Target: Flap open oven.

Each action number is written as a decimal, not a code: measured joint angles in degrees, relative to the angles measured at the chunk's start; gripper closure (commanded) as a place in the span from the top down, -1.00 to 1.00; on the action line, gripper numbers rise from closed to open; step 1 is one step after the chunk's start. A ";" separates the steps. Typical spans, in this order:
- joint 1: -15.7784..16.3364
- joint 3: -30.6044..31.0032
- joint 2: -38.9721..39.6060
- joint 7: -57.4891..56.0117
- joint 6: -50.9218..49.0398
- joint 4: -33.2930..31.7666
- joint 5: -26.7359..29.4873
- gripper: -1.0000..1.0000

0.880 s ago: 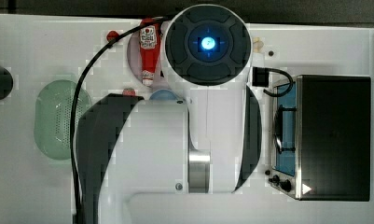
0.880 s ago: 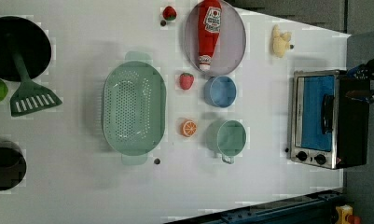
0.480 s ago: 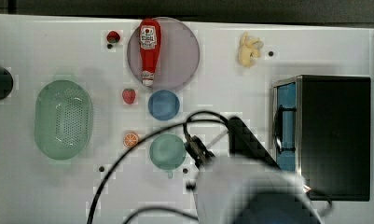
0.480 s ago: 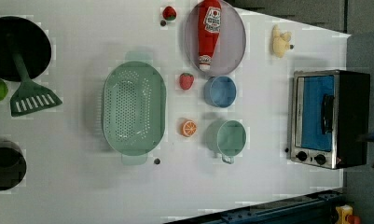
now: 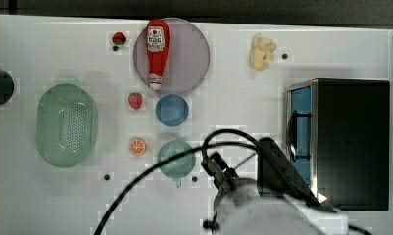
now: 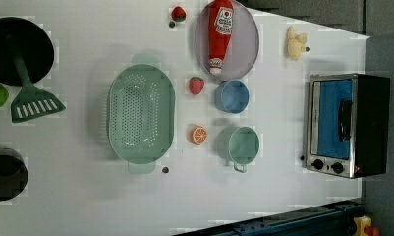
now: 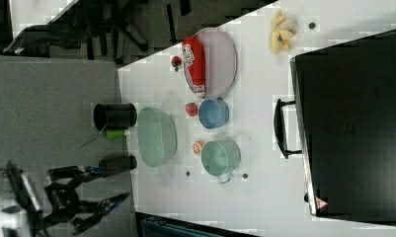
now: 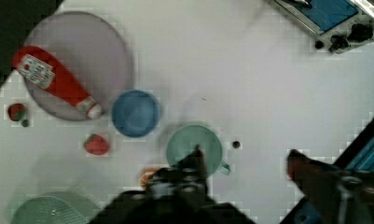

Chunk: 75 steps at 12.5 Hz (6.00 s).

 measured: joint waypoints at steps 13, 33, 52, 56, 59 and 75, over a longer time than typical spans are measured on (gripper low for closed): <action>0.19 -6.63 5.55 -25.94 12.65 -9.29 -4.37 -0.65; -3.45 -19.87 33.82 -63.07 46.32 -12.98 -8.82 -0.65; 1.80 -13.35 37.64 -36.82 43.99 -13.54 -39.30 -0.65; 6.28 -10.03 42.03 -22.19 39.18 -13.20 -47.89 -0.65; 8.47 -7.35 47.32 -14.04 38.15 -13.20 -49.93 -0.65; 12.81 -7.74 59.95 -3.46 41.03 -8.28 -43.91 -0.65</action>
